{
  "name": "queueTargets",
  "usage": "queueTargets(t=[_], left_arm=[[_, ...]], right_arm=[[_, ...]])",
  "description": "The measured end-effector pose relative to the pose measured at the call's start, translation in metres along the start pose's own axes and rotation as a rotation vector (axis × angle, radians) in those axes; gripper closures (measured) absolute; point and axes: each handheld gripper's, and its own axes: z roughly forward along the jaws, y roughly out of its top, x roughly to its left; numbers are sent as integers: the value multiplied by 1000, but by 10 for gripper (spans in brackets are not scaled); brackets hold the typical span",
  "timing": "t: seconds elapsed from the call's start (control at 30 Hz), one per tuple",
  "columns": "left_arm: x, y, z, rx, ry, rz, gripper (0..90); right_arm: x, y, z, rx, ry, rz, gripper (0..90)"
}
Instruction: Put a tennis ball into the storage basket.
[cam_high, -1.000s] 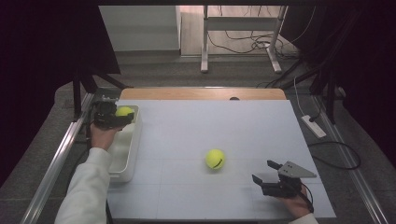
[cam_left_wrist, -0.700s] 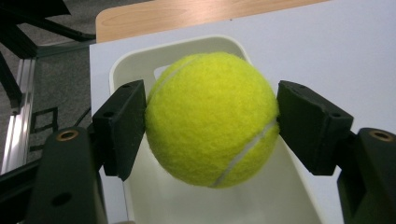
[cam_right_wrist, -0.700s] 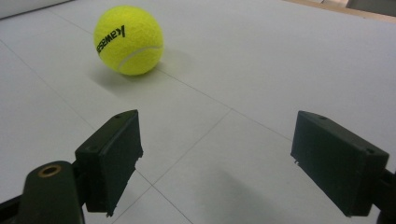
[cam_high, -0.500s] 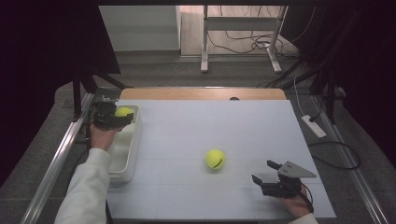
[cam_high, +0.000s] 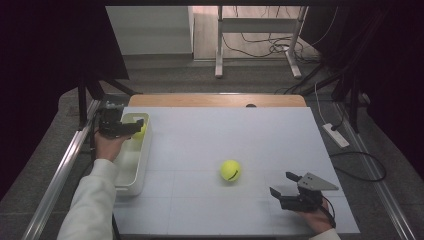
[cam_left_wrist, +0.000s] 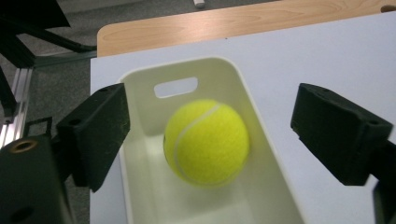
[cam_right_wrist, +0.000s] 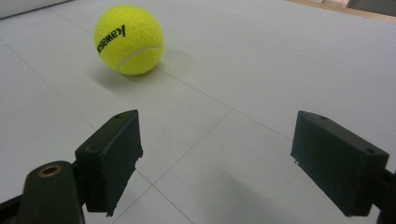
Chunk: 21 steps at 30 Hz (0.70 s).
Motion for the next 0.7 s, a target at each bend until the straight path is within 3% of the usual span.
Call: queueTargets(t=[0.7], left_arm=[[-13,1,-16,-61,-75,39,85]], right_arm=[[0,0,0,-2,-3,-1,157]])
